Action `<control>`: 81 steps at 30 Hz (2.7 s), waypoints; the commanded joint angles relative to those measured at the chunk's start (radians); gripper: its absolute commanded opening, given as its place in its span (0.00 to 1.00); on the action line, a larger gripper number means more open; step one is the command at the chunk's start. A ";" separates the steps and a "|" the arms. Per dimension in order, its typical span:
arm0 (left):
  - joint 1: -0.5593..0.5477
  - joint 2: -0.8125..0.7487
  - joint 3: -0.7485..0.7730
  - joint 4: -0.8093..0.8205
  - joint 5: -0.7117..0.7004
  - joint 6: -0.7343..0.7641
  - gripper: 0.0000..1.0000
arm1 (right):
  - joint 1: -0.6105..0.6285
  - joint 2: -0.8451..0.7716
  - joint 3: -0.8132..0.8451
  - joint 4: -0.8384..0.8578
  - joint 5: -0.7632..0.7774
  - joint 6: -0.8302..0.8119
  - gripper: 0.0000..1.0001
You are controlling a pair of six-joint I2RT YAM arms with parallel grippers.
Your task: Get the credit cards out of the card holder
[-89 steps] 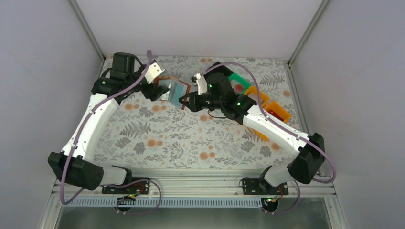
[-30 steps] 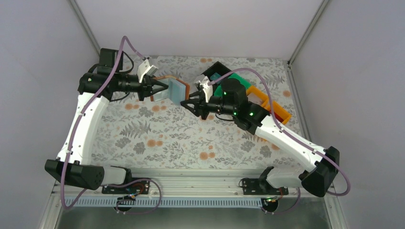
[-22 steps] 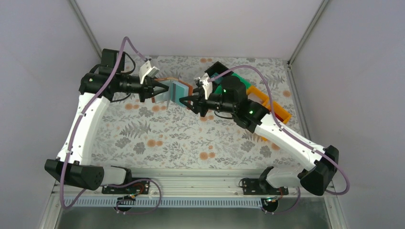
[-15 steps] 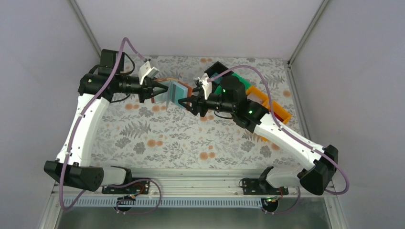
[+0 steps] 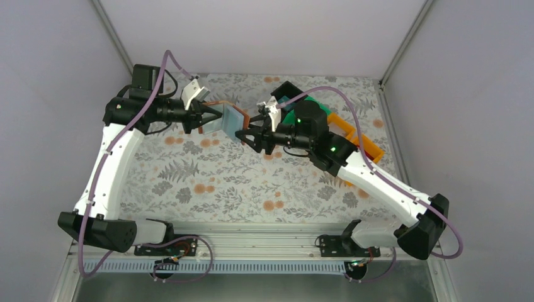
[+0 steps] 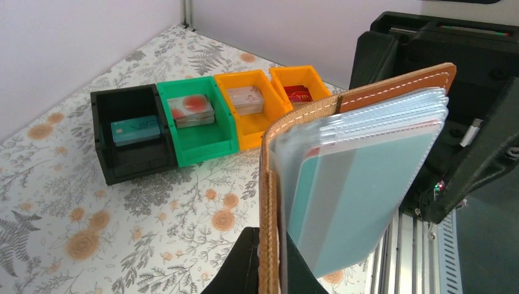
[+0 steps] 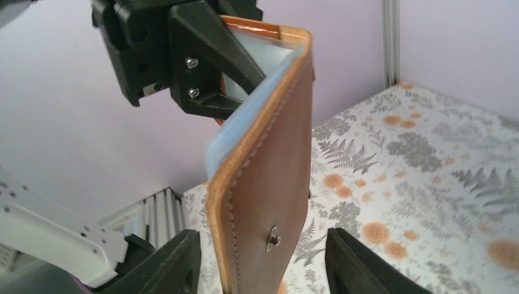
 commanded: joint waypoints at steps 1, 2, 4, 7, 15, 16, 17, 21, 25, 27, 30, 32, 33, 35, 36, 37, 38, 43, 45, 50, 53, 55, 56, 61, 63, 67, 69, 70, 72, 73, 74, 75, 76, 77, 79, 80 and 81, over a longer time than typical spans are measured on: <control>-0.002 -0.021 -0.002 0.013 0.010 0.000 0.02 | 0.013 0.007 0.009 0.029 -0.008 -0.008 0.46; -0.003 -0.022 -0.002 0.010 0.013 0.003 0.02 | 0.012 0.004 0.007 0.028 -0.017 -0.012 0.42; -0.003 -0.022 -0.005 0.008 0.018 0.008 0.02 | 0.012 -0.005 0.001 0.026 -0.020 -0.025 0.38; -0.003 -0.022 -0.005 0.006 0.020 0.008 0.02 | 0.012 -0.012 -0.001 0.014 0.025 -0.019 0.35; -0.002 -0.021 -0.013 -0.033 0.124 0.058 0.02 | 0.012 0.032 0.042 -0.011 0.140 0.043 0.25; -0.003 -0.022 -0.014 -0.036 0.123 0.061 0.02 | 0.012 0.034 0.045 -0.009 0.145 0.046 0.25; -0.002 -0.023 -0.014 -0.038 0.123 0.067 0.02 | 0.013 0.033 0.046 -0.008 0.145 0.045 0.25; -0.002 -0.026 -0.016 -0.043 0.123 0.070 0.03 | 0.011 0.036 0.046 -0.004 0.146 0.048 0.24; -0.005 -0.026 -0.027 -0.031 0.122 0.062 0.02 | 0.013 0.056 0.053 0.005 0.124 0.053 0.26; -0.005 -0.026 -0.024 -0.035 0.123 0.069 0.02 | 0.012 0.058 0.053 0.008 0.099 0.045 0.29; -0.006 -0.031 -0.008 -0.043 0.104 0.078 0.02 | 0.012 0.026 0.035 0.003 0.064 0.010 0.36; -0.005 -0.031 0.001 -0.041 0.084 0.077 0.02 | 0.001 -0.007 0.006 -0.006 0.068 -0.008 0.38; -0.005 -0.030 0.003 -0.041 0.082 0.075 0.02 | -0.009 -0.021 -0.009 -0.008 0.071 -0.009 0.38; -0.005 -0.027 0.004 -0.038 0.086 0.071 0.02 | -0.027 -0.045 -0.030 -0.012 0.056 -0.009 0.37; -0.004 -0.027 0.003 -0.037 0.086 0.069 0.02 | -0.031 -0.053 -0.036 -0.012 0.049 -0.011 0.37; -0.005 -0.026 0.005 -0.037 0.084 0.069 0.02 | -0.033 -0.059 -0.045 -0.012 0.038 -0.013 0.37; -0.004 -0.027 0.005 -0.037 0.082 0.071 0.02 | -0.034 -0.063 -0.047 -0.011 0.033 -0.016 0.37; -0.004 -0.027 0.008 -0.043 0.080 0.074 0.02 | -0.039 -0.054 -0.041 -0.029 0.026 -0.026 0.39; -0.004 -0.030 0.007 -0.044 0.080 0.077 0.02 | -0.041 -0.044 -0.035 -0.037 0.029 -0.028 0.39; -0.004 -0.033 0.005 -0.048 0.081 0.086 0.02 | -0.054 -0.044 -0.049 -0.033 0.055 -0.015 0.38; -0.005 -0.031 -0.012 -0.037 0.096 0.076 0.02 | -0.055 -0.022 -0.037 -0.036 0.083 0.000 0.35; -0.007 -0.029 -0.026 -0.024 0.105 0.071 0.02 | -0.054 0.004 -0.026 -0.031 0.070 -0.001 0.34; -0.008 -0.029 -0.034 -0.018 0.107 0.068 0.02 | -0.055 0.012 -0.023 -0.026 0.066 -0.001 0.34; -0.018 -0.025 -0.066 0.007 0.113 0.058 0.02 | -0.053 0.052 0.004 0.017 0.027 0.005 0.32; -0.023 -0.022 -0.073 0.014 0.118 0.055 0.02 | -0.051 0.067 0.016 0.031 0.006 0.005 0.29; -0.023 -0.021 -0.075 0.015 0.114 0.064 0.02 | -0.049 0.072 0.017 0.058 -0.060 -0.002 0.23; -0.024 -0.021 -0.081 0.023 0.097 0.066 0.02 | -0.049 0.064 0.007 0.075 -0.101 -0.005 0.16; -0.024 -0.021 -0.085 0.027 0.089 0.070 0.04 | -0.049 0.060 0.004 0.080 -0.115 -0.003 0.13; -0.024 -0.023 -0.094 0.025 0.091 0.086 0.22 | -0.049 0.056 0.004 0.079 -0.130 0.000 0.05; -0.026 -0.022 -0.096 0.018 0.100 0.104 0.31 | -0.050 0.054 0.006 0.077 -0.133 0.001 0.04; -0.027 -0.022 -0.099 0.008 0.113 0.124 0.39 | -0.049 0.050 0.005 0.079 -0.139 0.001 0.04; -0.030 -0.022 -0.103 -0.002 0.124 0.143 0.47 | -0.049 0.048 0.006 0.083 -0.149 0.002 0.04; -0.035 -0.023 -0.108 -0.008 0.128 0.154 0.52 | -0.049 0.045 0.004 0.088 -0.162 0.004 0.04; -0.040 -0.023 -0.113 -0.009 0.129 0.163 0.56 | -0.049 0.043 0.005 0.095 -0.176 0.004 0.04; -0.048 -0.021 -0.123 -0.011 0.122 0.172 0.60 | -0.049 0.041 0.006 0.105 -0.204 0.006 0.04; -0.049 -0.020 -0.128 -0.010 0.116 0.180 0.60 | -0.049 0.041 0.011 0.105 -0.221 0.006 0.04; -0.052 -0.019 -0.133 -0.010 0.110 0.186 0.61 | -0.049 0.041 0.015 0.106 -0.238 0.003 0.04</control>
